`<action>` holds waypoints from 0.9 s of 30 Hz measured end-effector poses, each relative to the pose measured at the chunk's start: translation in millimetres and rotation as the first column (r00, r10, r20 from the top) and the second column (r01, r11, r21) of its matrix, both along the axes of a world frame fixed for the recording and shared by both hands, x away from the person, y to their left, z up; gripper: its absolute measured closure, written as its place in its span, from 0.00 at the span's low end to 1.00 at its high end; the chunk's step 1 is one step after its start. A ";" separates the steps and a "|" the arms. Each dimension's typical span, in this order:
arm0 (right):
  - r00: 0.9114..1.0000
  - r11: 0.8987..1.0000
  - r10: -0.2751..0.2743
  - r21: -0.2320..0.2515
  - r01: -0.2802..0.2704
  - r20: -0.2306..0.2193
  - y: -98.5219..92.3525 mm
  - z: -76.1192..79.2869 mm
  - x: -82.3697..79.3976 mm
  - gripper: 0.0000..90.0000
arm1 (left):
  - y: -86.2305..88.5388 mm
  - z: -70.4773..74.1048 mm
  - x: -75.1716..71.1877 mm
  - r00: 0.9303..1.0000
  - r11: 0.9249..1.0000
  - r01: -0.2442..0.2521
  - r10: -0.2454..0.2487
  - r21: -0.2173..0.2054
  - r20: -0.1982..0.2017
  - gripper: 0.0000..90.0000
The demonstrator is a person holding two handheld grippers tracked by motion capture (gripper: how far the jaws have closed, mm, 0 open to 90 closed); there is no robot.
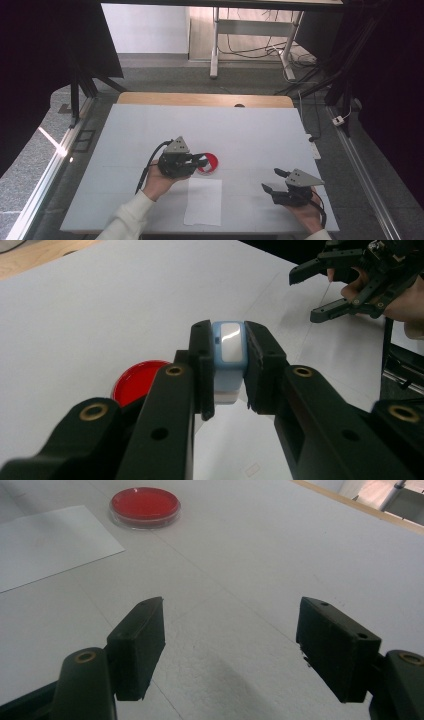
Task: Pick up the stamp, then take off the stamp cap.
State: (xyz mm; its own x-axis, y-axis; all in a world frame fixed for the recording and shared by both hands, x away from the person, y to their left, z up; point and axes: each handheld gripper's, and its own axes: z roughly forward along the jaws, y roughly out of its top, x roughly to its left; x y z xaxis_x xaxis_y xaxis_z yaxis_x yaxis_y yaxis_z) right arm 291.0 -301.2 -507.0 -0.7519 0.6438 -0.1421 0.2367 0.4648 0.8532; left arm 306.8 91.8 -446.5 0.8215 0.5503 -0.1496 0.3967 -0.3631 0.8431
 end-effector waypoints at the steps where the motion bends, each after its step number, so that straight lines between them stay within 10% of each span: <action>1: 1.000 1.000 0.000 0.000 0.000 0.000 0.0 0.0 0.0 0.30 | 0.2 -0.1 0.0 1.000 1.000 -0.003 0.003 -0.002 -0.001 0.84; 27: 1.000 1.000 -0.016 0.014 0.016 0.002 12.6 4.9 -4.0 0.31 | -3.0 -3.3 3.4 1.000 1.000 -0.002 0.002 -0.015 -0.011 0.84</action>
